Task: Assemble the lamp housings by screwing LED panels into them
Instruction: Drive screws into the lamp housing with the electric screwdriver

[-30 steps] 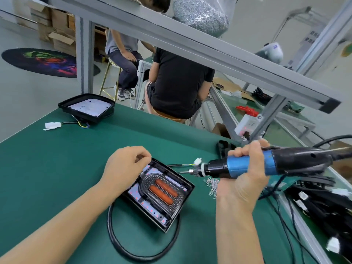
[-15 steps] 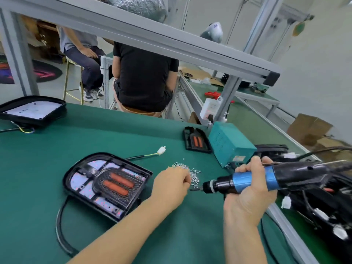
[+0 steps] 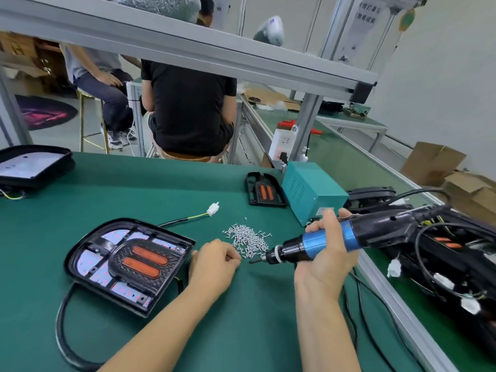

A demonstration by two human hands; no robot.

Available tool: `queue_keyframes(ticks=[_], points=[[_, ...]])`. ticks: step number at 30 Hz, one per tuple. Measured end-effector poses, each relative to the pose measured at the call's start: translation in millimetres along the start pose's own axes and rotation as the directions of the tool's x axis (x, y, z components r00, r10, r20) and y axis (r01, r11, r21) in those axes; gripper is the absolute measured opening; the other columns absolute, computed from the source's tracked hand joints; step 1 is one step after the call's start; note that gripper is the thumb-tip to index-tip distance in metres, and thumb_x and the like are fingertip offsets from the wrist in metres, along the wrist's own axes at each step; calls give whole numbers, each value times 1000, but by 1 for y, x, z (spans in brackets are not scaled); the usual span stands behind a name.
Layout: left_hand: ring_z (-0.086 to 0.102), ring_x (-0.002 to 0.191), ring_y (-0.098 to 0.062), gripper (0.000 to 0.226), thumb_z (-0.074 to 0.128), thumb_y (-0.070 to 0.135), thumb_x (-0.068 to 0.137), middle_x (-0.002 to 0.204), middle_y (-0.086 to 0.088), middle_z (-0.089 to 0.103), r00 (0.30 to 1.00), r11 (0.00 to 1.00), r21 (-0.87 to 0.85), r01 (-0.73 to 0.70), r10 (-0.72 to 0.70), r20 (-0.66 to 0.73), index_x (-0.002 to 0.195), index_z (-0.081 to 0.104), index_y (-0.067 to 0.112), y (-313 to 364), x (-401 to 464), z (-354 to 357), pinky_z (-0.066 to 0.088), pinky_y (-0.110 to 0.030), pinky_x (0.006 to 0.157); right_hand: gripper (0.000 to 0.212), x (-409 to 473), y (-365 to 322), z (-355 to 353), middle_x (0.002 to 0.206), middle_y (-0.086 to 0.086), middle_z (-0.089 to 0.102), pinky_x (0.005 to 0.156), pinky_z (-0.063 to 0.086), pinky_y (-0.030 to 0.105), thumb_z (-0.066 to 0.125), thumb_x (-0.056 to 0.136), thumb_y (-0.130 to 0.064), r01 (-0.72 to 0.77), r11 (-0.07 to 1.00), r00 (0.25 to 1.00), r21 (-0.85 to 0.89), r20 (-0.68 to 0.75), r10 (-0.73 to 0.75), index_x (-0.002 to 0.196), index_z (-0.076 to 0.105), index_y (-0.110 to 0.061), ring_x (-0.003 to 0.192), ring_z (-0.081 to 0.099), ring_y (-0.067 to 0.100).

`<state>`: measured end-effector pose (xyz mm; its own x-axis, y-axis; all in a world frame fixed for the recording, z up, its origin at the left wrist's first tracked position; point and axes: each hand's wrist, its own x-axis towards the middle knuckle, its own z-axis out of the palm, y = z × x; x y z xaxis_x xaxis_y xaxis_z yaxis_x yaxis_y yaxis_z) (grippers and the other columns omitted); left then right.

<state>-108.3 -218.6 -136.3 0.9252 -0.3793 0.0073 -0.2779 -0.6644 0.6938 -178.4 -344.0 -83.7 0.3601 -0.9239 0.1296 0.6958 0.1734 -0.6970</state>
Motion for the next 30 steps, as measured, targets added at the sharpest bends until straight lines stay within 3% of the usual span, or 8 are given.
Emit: queue_keyframes(ticks=[4,8,13,18,22,27,30], points=[[52,67,-5,17,66,12,86,76,11,61,1000,921,-389,21,-20,5,72,66,23,0,-6,-2,37,-7,57,21,4,-8,1,67,-3,54,64,50,26,71,75,-12,-16,998,1000,61,-14,17,89,60,-22,52,53,12],[52,60,6,16,67,10,86,68,13,64,999,771,-636,35,-18,33,75,69,21,4,-15,-8,38,-2,58,17,5,-21,5,62,-7,52,61,49,23,64,87,-6,-54,986,998,157,20,51,88,57,-21,51,51,9],[52,59,4,13,66,7,87,59,14,61,999,667,-745,25,16,48,79,70,17,11,-26,-20,40,-3,61,16,1,-37,16,59,-8,51,60,49,22,62,89,-7,-103,962,994,251,54,92,85,56,-22,51,50,8],[49,66,-13,13,62,5,88,66,0,60,994,472,-875,104,-10,113,79,68,12,17,-32,-30,40,-24,70,15,-4,-47,26,60,-8,50,60,47,21,64,86,-9,-151,935,988,321,78,132,85,56,-22,51,49,7],[54,63,-9,14,58,4,89,68,1,62,990,356,-927,116,30,135,79,66,10,20,-37,-38,43,-22,66,33,-8,-54,34,61,-8,51,60,47,21,73,67,-18,-163,925,985,344,117,130,93,52,-18,52,49,7],[55,61,-8,13,58,5,87,69,-1,62,988,298,-948,110,72,137,78,66,10,17,-41,-47,46,-18,60,32,-13,-57,40,61,-7,51,58,48,20,72,64,-18,-154,925,984,347,142,111,90,54,-19,50,50,7],[53,62,-9,14,60,5,86,67,-1,60,991,312,-947,82,76,111,75,67,11,15,-42,-53,45,-21,64,29,-17,-56,43,61,-7,51,58,47,20,72,64,-18,-163,924,980,345,163,113,88,55,-20,50,50,6]])
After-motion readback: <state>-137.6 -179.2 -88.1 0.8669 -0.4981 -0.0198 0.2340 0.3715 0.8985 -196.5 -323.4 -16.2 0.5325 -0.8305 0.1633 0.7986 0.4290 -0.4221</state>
